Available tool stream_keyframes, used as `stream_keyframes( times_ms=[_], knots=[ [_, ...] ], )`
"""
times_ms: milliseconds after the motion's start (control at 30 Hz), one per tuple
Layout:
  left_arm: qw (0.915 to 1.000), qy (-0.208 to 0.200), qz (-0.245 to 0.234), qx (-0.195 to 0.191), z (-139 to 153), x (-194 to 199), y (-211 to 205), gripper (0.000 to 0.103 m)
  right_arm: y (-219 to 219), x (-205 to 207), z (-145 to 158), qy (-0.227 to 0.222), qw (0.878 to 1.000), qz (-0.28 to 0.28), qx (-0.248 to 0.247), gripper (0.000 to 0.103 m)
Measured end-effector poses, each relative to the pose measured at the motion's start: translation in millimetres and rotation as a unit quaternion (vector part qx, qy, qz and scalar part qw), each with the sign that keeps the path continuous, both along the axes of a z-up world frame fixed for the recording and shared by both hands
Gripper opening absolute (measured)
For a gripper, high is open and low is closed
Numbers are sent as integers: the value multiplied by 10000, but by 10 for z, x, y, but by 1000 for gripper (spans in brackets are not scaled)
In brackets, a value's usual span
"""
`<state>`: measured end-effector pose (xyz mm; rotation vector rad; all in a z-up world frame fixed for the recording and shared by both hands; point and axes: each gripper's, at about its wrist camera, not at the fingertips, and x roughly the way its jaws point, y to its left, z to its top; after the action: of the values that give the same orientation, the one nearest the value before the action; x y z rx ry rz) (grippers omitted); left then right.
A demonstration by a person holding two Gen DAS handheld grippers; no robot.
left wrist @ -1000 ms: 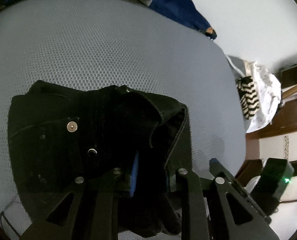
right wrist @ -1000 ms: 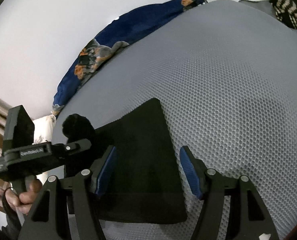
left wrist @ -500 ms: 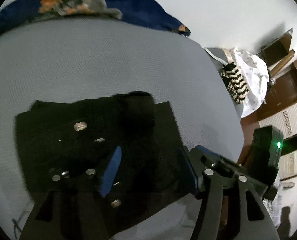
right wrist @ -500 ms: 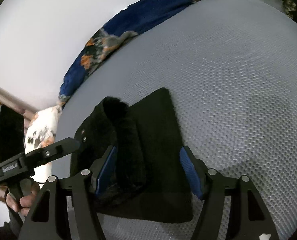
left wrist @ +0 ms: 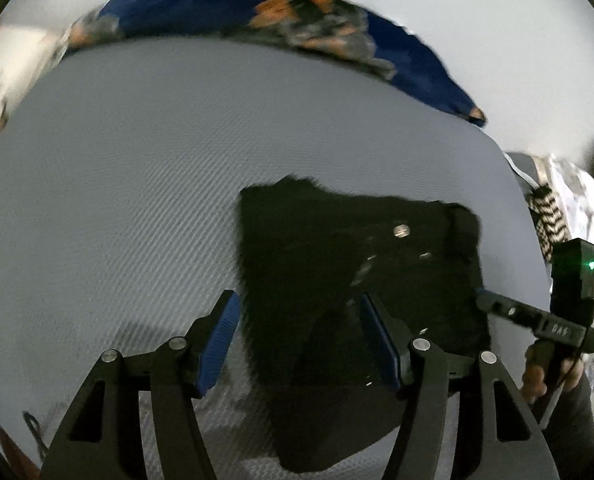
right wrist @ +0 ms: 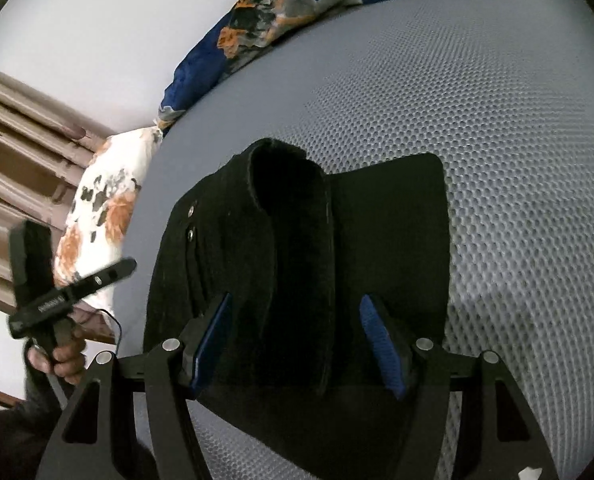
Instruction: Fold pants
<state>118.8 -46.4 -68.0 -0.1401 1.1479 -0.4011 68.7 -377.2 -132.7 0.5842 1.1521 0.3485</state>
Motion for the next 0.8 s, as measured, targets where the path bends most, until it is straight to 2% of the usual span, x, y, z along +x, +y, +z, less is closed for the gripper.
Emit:
stream_keyframes(
  times_ms=[100, 233, 400, 567, 633, 733, 800],
  knots=[
    [9994, 247, 123, -187, -125, -14, 118, 63, -23, 109, -66, 22, 9998, 108, 183, 64],
    [9991, 326, 253, -42, -235, -34, 157, 63, -58, 231, -127, -29, 9986, 241, 467, 64],
    [9984, 383, 404, -33, -334, -64, 217, 63, -67, 426, -189, -45, 9959, 294, 853, 63],
    [9982, 323, 502, 6, -357, -80, 232, 63, 8, 563, -200, -87, 9947, 344, 969, 46],
    [9981, 319, 533, 2, -365, -69, 226, 63, 38, 579, -214, -33, 9938, 307, 1073, 26],
    [9976, 239, 644, 18, -363, -27, 222, 64, 73, 496, -104, -167, 9955, 181, 916, 16],
    [9972, 191, 721, 73, -357, -8, 235, 70, 91, 417, 23, -316, 9959, 94, 837, 13]
  ],
)
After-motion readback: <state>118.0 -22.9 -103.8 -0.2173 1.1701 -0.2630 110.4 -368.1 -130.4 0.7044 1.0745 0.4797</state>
